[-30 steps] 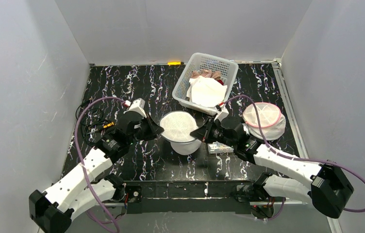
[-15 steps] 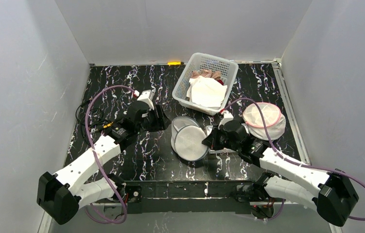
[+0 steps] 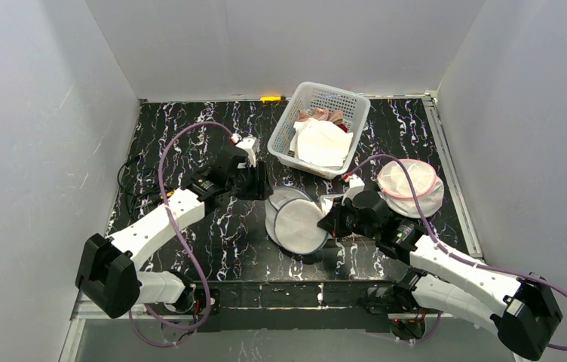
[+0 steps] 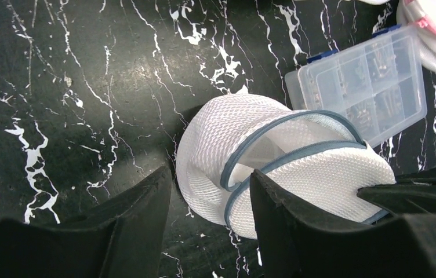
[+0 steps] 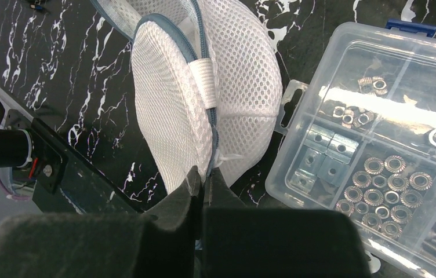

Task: Unzip the laundry bag and remove the bra
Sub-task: Close the laundry bag at the center of the board.

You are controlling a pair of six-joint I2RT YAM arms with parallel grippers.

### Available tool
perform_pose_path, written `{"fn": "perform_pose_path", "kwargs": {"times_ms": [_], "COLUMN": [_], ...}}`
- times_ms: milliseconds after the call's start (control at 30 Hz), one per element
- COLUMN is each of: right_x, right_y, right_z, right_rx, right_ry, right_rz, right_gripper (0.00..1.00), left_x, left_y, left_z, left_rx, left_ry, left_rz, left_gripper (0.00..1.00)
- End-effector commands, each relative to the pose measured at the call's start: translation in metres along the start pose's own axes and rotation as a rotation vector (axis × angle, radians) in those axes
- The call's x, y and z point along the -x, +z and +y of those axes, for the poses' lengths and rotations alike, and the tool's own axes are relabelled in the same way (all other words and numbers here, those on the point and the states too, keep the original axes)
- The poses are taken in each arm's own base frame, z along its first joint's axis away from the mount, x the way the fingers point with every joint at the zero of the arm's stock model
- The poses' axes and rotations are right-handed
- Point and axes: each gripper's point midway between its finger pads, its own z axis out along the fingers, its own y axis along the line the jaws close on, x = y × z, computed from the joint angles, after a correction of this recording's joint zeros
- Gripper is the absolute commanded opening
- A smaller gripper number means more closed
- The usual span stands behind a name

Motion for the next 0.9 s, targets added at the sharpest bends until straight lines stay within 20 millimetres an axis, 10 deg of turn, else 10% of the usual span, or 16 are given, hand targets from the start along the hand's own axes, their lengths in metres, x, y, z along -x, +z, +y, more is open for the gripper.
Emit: {"fn": "perform_pose_path", "kwargs": {"times_ms": [0,367,633,867], "right_x": [0.006,0.014,0.048,0.067], "right_y": [-0.004,-0.009,-0.019,-0.014], "right_z": [0.01,0.026,0.063,0.049], "right_rx": [0.05,0.116,0.316,0.315], "right_ry": [-0.029,-0.026,0.147,0.352], "right_rz": [-0.012,-0.028,-0.205,-0.371], "right_gripper": [0.01,0.01,0.01,0.01], "left_x": [0.001,-0.032,-0.044,-0.053], "left_y": [-0.004,0.016,0.001,-0.011], "left_z": [-0.014,0.002,-0.002,-0.018], "left_rx": [-0.055,0.014,-0.044,-0.159], "left_ry": [0.082,0.046,-0.066,-0.155], "left_rz": [0.037,0.159,0.088,0.055], "left_gripper": [0.48,0.01,0.0,0.0]}}
